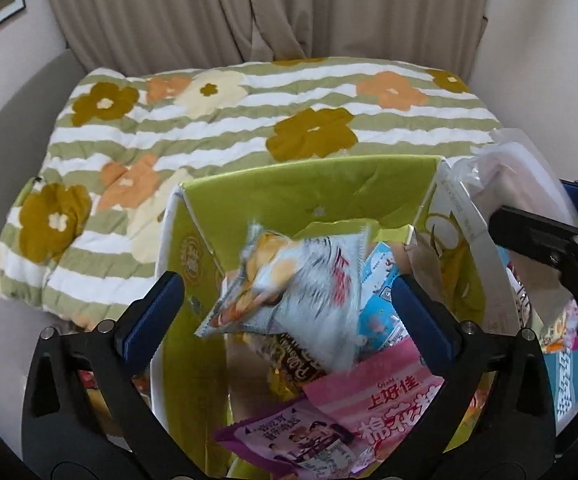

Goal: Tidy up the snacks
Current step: 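Carry the white packet into the box and open left tool while right tool drops pink cake in, then move both tools away from the box back over the snacks on the cloth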

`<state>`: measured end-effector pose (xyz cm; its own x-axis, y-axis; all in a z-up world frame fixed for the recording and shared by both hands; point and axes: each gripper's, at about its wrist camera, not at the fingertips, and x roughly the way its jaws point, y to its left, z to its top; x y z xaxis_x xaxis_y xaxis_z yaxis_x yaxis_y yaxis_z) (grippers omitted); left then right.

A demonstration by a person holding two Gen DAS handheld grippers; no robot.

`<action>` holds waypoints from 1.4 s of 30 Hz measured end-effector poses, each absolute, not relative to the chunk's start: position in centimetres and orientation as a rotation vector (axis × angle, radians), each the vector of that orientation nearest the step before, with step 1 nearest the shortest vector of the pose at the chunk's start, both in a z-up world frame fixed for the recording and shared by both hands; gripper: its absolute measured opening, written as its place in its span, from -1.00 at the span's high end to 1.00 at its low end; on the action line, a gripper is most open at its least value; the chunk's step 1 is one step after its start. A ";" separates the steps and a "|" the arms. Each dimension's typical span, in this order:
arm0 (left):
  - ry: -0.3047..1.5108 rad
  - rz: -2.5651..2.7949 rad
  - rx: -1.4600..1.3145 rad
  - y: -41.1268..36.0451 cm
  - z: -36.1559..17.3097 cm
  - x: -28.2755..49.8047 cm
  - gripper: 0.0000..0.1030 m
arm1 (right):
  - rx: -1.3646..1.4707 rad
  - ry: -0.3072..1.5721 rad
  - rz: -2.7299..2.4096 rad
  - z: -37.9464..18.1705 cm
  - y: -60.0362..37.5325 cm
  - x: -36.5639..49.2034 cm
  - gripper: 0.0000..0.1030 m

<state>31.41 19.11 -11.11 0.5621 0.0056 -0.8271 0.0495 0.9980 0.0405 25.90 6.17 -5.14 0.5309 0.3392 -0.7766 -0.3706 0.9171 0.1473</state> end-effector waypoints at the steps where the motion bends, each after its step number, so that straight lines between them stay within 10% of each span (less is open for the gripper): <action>1: 0.981 -0.032 0.055 19.5 -11.2 31.2 -0.99 | -0.039 0.923 0.416 -5.3 6.3 26.0 -0.15; 19: 0.995 -0.076 -0.004 22.4 -11.5 27.9 -0.99 | 0.005 1.047 0.385 -7.6 10.4 30.8 -0.16; 22: 1.005 -0.085 -0.002 22.6 -12.0 27.7 -0.99 | 0.061 1.053 0.397 -8.5 10.5 31.2 -0.31; 25: 1.025 -0.104 -0.002 22.6 -12.7 27.6 -0.99 | 0.095 1.042 0.419 -8.6 10.7 30.4 -0.88; 42: 0.959 -0.078 0.012 22.9 -9.5 25.3 -0.99 | 0.032 0.954 0.408 -5.8 11.0 26.5 -0.91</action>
<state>25.31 22.86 -9.48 0.5716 -0.0611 -0.8183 0.0717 0.9971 -0.0244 26.51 11.00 -5.77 0.5085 0.3522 -0.7857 -0.3246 0.9236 0.2039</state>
